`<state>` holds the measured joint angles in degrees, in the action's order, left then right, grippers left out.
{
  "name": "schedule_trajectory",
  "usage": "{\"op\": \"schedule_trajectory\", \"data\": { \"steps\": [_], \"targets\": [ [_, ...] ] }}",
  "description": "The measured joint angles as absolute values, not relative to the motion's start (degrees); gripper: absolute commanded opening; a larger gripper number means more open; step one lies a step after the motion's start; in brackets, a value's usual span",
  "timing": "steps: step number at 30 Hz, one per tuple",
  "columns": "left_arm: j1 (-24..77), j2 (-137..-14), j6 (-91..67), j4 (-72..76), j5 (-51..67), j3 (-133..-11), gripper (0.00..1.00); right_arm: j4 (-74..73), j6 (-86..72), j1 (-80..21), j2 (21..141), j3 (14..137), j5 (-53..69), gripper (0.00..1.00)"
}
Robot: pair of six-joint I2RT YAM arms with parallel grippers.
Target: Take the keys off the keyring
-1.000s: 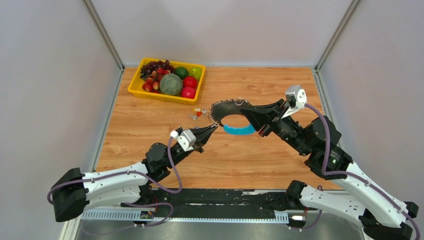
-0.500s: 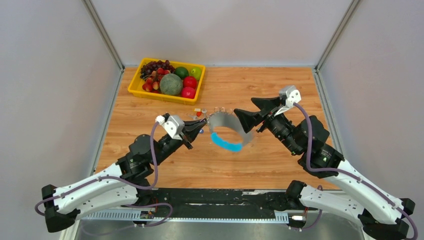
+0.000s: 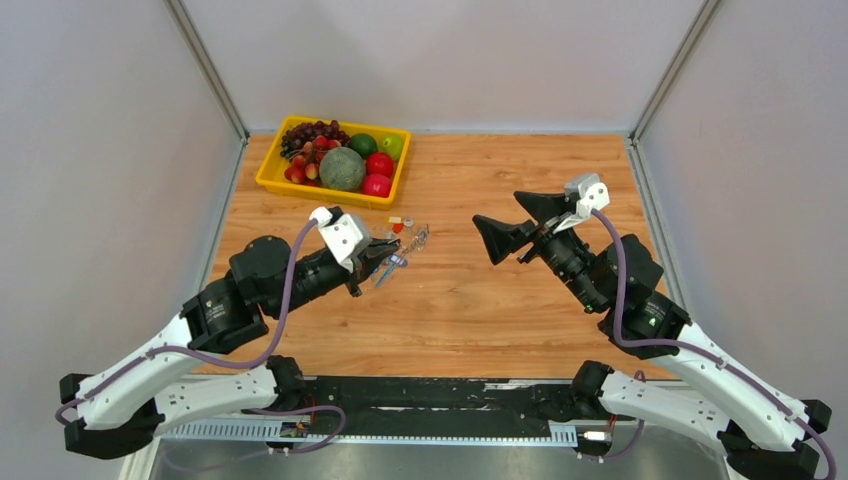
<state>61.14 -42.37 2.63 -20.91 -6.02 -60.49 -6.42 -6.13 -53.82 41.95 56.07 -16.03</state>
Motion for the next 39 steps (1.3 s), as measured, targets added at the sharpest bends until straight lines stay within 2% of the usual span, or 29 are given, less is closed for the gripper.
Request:
{"op": "schedule_trajectory", "data": {
  "steps": [6, 12, 17, 20, 29, 39],
  "targets": [
    [61.1, -47.5, 10.2, -30.9, -4.1, -69.7, 0.0, -6.1, -5.5, -53.8, 41.9, 55.3, -16.0, 0.95],
    [61.1, -52.9, 21.6, -33.2, -6.3, -71.4, 0.0, -6.0, -5.4, -53.8, 41.8, 55.1, -16.0, 0.95],
    [57.3, -58.2, 33.0, -33.4, -6.3, -72.1, 0.0, -6.0, -4.9, -53.8, 41.8, 55.1, -15.5, 0.95],
    [55.1, -58.0, 36.9, -30.3, -6.3, -69.8, 0.0, -4.9, -4.3, -53.8, 41.8, 54.6, -14.5, 0.96],
    [54.6, -49.8, 43.3, -16.3, -2.5, -49.8, 0.0, -1.9, -1.8, -53.8, 43.1, 51.1, -13.2, 0.92],
    [53.5, -49.0, 42.8, -5.0, 1.5, -43.5, 0.0, 0.3, 1.0, -53.8, 45.9, 50.7, -13.6, 0.91]
  ]
}}
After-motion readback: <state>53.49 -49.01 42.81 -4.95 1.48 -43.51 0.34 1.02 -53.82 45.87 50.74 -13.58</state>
